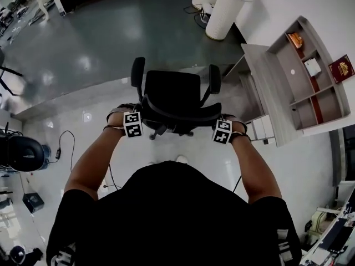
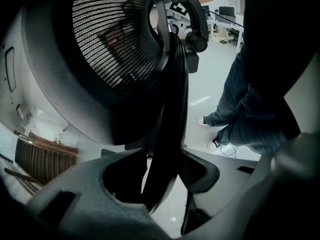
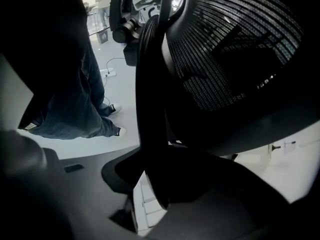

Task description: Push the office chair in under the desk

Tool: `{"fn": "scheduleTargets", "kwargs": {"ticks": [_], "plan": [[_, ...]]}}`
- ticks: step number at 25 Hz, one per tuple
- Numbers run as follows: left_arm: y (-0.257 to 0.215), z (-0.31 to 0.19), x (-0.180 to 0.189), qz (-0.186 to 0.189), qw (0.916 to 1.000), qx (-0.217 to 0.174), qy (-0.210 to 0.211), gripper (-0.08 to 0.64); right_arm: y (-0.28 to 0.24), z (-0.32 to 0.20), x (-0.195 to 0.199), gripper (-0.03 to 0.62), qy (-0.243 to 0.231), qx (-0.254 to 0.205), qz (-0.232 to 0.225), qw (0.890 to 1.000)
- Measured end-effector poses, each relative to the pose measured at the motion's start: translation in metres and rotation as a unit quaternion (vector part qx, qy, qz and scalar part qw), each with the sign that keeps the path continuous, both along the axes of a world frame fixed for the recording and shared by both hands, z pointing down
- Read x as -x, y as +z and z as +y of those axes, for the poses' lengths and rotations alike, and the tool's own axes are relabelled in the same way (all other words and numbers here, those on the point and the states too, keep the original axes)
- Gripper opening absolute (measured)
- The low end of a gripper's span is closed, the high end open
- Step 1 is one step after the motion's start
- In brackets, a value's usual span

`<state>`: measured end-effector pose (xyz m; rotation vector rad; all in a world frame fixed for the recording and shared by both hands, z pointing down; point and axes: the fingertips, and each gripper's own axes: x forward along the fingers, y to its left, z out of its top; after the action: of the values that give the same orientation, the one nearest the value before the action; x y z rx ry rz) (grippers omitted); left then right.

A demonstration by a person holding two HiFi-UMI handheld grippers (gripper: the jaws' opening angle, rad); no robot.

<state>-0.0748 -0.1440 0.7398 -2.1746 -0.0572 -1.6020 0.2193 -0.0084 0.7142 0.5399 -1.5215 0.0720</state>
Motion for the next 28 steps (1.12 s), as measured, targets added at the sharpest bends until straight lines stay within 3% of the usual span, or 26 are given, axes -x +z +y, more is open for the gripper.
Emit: {"fn": "scheduleTargets", "kwargs": {"ticks": [14,20,25,28], "plan": [[0.000,-0.031,-0.110,0.011,0.9891,-0.006,0.146,0.183,0.001,0.048,-0.060,0.137,0.152,-0.005,0.011,0.988],[-0.001,-0.041,-0.142,0.001,0.9800,0.016,0.198,0.184,-0.002,0.058,-0.069,0.138,0.189,-0.011,-0.005,0.982],[0.008,-0.069,-0.167,-0.014,0.9720,-0.017,0.234,0.175,0.001,0.057,-0.070,0.137,0.213,-0.017,-0.029,0.976],[0.010,-0.079,-0.183,-0.013,0.9665,-0.016,0.256,0.176,0.006,0.060,-0.074,0.130,0.235,-0.009,-0.024,0.972]]}}
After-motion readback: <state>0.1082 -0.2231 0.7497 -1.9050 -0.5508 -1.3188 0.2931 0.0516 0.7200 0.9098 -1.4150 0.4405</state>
